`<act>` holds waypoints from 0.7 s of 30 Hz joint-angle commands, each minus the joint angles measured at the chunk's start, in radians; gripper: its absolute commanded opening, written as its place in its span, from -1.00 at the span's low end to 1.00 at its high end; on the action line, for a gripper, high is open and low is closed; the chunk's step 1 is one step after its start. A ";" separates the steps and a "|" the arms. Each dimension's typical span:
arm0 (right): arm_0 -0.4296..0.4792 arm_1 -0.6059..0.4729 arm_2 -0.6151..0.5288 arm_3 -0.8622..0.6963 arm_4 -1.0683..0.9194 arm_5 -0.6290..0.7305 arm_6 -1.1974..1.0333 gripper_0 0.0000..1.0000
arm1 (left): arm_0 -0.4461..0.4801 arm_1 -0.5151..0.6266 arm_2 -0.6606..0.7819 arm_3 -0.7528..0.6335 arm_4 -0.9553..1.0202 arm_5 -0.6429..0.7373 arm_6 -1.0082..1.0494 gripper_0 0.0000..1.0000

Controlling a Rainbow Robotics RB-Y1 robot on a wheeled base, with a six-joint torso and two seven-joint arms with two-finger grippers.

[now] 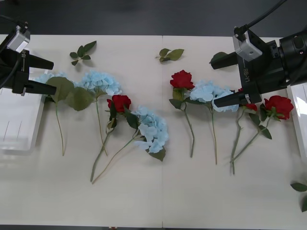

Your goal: Put the red flowers into the right box and the blue flowers into the left box

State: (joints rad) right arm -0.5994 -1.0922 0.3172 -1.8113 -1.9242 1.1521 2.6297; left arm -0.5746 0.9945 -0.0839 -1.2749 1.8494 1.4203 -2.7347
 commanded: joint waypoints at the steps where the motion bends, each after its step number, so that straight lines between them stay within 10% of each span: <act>1: 0.046 0.035 0.040 0.017 0.010 0.000 0.009 1.00 | -0.016 0.023 0.004 -0.026 -0.007 0.005 0.029 1.00; 10: 0.020 -0.008 0.069 0.021 0.001 0.012 -0.109 1.00 | 0.021 0.032 0.006 -0.021 -0.075 0.003 0.029 1.00; 21: -0.088 -0.054 0.069 0.099 0.108 0.334 -0.896 1.00 | 0.091 0.050 0.006 -0.023 -0.199 -0.018 0.029 1.00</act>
State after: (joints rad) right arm -0.6543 -1.1087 0.4029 -1.7222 -1.8416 1.4426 1.9200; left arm -0.4910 0.9957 -0.0839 -1.2762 1.6800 1.4082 -2.7347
